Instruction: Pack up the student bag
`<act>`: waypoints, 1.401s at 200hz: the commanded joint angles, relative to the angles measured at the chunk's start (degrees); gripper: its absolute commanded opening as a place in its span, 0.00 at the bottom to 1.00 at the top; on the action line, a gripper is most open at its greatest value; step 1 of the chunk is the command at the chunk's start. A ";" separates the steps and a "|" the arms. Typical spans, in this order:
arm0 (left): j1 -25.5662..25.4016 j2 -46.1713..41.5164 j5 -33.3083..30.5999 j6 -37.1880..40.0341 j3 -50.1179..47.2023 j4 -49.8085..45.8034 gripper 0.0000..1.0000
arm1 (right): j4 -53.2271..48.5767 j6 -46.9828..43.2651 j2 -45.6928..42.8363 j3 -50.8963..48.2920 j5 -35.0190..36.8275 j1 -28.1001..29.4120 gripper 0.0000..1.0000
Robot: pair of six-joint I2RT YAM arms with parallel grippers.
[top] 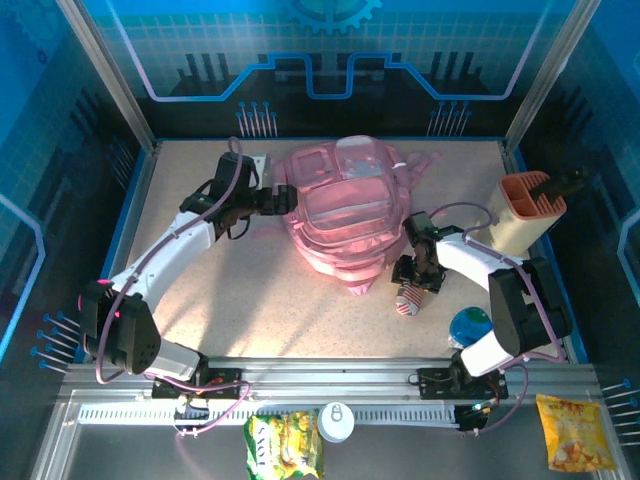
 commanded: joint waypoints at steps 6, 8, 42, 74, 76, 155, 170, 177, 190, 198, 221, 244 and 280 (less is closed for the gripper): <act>-2.22 1.35 1.94 2.51 3.40 -1.63 0.99 | 0.44 1.08 -1.28 -0.63 1.05 0.15 0.62; -2.45 1.44 2.03 2.86 3.59 -1.69 0.99 | 0.44 1.12 -1.49 -0.65 1.24 0.17 0.62; -8.17 4.88 2.11 10.39 6.92 -3.15 0.99 | 1.87 2.34 -8.21 -2.07 2.38 -1.56 0.60; -14.36 10.76 1.84 18.71 11.74 -6.19 0.97 | 2.64 2.52 -13.46 -1.98 0.95 -3.65 0.60; -14.78 11.18 1.82 19.28 12.09 -6.42 0.96 | 2.64 2.54 -13.61 -1.89 0.84 -3.77 0.61; -22.69 32.07 -5.80 32.03 31.12 -17.92 0.65 | 3.32 3.05 -17.67 -0.39 -3.55 -6.65 0.60; -22.72 34.47 -7.98 32.15 34.03 -19.15 0.61 | 3.76 3.27 -18.06 -0.61 -4.02 -6.85 0.61; -22.78 35.29 -9.08 32.23 35.00 -19.41 0.60 | 3.95 3.41 -18.16 -0.74 -4.29 -6.99 0.61; -22.78 36.72 -10.40 32.50 36.83 -20.09 0.54 | 4.35 3.59 -18.34 -0.87 -4.60 -7.12 0.61; -22.72 37.52 -10.82 32.47 38.02 -20.88 0.48 | 4.48 3.60 -18.43 -0.84 -4.88 -7.20 0.61; -22.38 39.06 -9.18 32.22 42.18 -24.16 0.36 | 4.83 3.60 -18.68 -0.80 -5.49 -7.38 0.61; -21.27 40.40 -5.33 31.48 46.71 -27.78 0.27 | 5.10 3.94 -18.68 -0.40 -6.47 -7.42 0.61; -17.36 40.62 6.06 27.42 50.81 -30.19 0.18 | 6.80 5.08 -18.91 -0.38 -9.23 -7.46 0.62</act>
